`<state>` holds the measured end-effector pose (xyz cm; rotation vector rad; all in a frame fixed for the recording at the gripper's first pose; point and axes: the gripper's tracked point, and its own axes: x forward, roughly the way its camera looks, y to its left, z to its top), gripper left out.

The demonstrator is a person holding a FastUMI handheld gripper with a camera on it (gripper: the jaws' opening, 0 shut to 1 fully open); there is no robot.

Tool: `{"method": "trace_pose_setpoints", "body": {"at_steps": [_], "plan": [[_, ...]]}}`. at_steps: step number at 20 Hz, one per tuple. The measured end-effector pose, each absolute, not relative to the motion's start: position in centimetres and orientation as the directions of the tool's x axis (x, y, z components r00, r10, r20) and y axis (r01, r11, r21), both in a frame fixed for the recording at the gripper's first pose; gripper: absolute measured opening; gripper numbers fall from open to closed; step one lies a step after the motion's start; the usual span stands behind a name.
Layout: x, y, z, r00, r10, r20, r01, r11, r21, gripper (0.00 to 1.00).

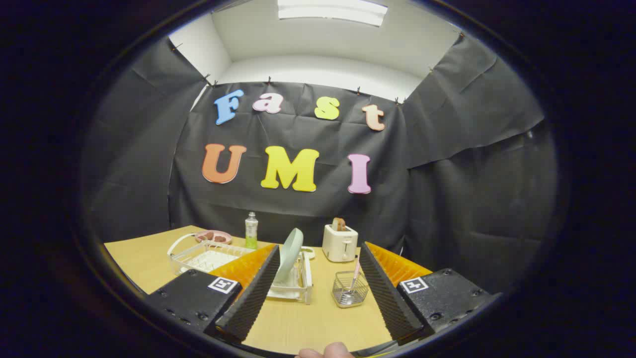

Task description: Take the plate from the dish rack, then take the spoon from the basket and place it into the plate.

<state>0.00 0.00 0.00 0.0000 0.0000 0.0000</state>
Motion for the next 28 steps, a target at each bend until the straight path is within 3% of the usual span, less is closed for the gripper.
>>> {"method": "trace_pose_setpoints", "body": {"at_steps": [12, 21, 28], "plan": [[0.3, -0.7, -0.1, 1.0, -0.023, -0.011, 0.023, 1.0, 0.008, 1.0], [0.8, -0.6, 0.6, 1.0, 0.008, -0.018, -0.008, 1.0, -0.006, 1.0], [3.9, -0.6, 2.1, 0.991, 0.089, -0.102, -0.089, 0.996, 0.008, 1.0]]}}
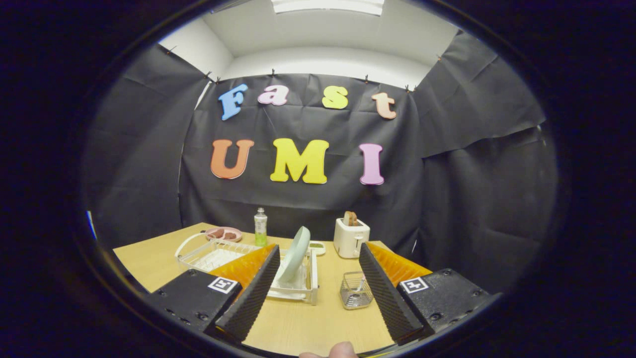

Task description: Take the plate from the dish rack, then take the spoon from the basket and place it into the plate.

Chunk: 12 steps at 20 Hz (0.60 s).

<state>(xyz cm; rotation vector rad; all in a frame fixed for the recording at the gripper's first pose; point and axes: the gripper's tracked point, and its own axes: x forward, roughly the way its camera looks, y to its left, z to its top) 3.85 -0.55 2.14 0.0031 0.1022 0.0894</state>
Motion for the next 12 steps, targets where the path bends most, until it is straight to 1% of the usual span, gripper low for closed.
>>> {"method": "trace_pose_setpoints", "body": {"at_steps": [4, 7, 10, 12], "plan": [[7.2, 0.3, 3.8, 0.98, 0.13, -0.149, -0.135, 0.991, -0.021, 1.0], [10.0, 1.8, 4.9, 0.963, 0.177, -0.201, -0.182, 0.983, -0.006, 1.0], [13.5, 3.1, 5.3, 0.944, 0.198, -0.264, -0.203, 0.979, 0.006, 1.0], [16.1, 4.0, 4.6, 0.923, 0.204, -0.326, -0.211, 0.977, 0.015, 1.0]]}}
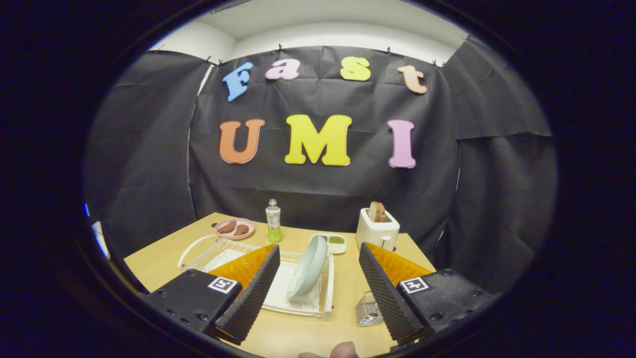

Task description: Take the plate from the dish rack, then take the spoon from the basket and place it into the plate.

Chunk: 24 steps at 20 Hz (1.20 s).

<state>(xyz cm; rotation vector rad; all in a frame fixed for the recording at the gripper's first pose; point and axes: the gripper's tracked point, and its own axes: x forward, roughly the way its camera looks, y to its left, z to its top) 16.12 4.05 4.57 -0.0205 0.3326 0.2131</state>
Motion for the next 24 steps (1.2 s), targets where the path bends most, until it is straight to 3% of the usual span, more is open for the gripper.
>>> {"method": "trace_pose_setpoints", "body": {"at_steps": [10, 16, 19, 22, 24], "plan": [[26.9, 8.4, -3.4, 0.763, 0.204, -0.614, -0.219, 0.974, 0.052, 1.0], [29.9, 8.9, -7.1, 0.695, 0.182, -0.695, -0.158, 0.982, 0.099, 1.0], [30.4, 9.8, -8.4, 0.67, 0.173, -0.722, -0.157, 0.984, 0.09, 0.81], [30.4, 10.5, -8.8, 0.661, 0.157, -0.733, -0.143, 0.986, 0.083, 0.74], [30.0, 11.2, -9.0, 0.65, 0.149, -0.745, -0.135, 0.988, 0.08, 0.64]]}}
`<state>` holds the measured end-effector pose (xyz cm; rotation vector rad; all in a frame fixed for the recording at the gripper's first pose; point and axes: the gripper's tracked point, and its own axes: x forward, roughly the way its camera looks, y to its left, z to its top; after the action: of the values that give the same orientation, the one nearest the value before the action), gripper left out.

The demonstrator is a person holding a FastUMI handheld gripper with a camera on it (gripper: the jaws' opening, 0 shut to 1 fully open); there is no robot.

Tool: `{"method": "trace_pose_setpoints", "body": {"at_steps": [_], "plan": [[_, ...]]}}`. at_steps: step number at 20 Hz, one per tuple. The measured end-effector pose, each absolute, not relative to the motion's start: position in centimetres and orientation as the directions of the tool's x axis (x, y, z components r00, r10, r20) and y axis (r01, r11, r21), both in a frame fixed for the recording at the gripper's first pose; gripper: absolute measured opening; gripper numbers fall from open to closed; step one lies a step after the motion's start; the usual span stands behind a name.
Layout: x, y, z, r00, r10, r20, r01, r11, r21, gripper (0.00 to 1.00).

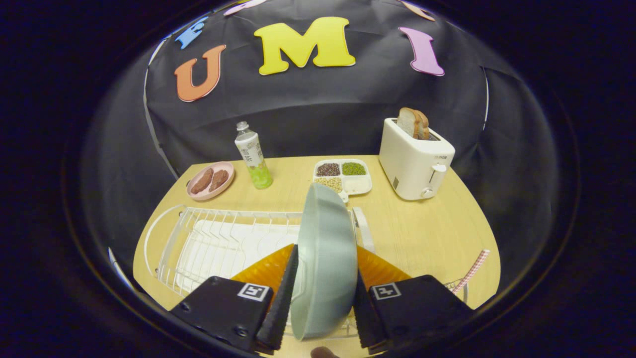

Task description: Take the plate from the dish rack, then take the spoon from the basket and place it into the plate.

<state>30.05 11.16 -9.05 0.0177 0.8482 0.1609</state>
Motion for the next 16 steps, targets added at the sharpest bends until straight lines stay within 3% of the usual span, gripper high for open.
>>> {"method": "trace_pose_setpoints", "body": {"at_steps": [5, 14, 16], "plan": [[29.3, 11.0, -9.7, 0.633, 0.05, -0.772, -0.061, 0.998, 0.015, 0.43], [30.1, 7.9, -6.5, 0.651, -0.116, -0.75, 0.111, 0.992, -0.058, 0.35], [29.7, 8.2, -5.4, 0.671, -0.096, -0.735, 0.109, 0.994, -0.03, 0.35]]}}
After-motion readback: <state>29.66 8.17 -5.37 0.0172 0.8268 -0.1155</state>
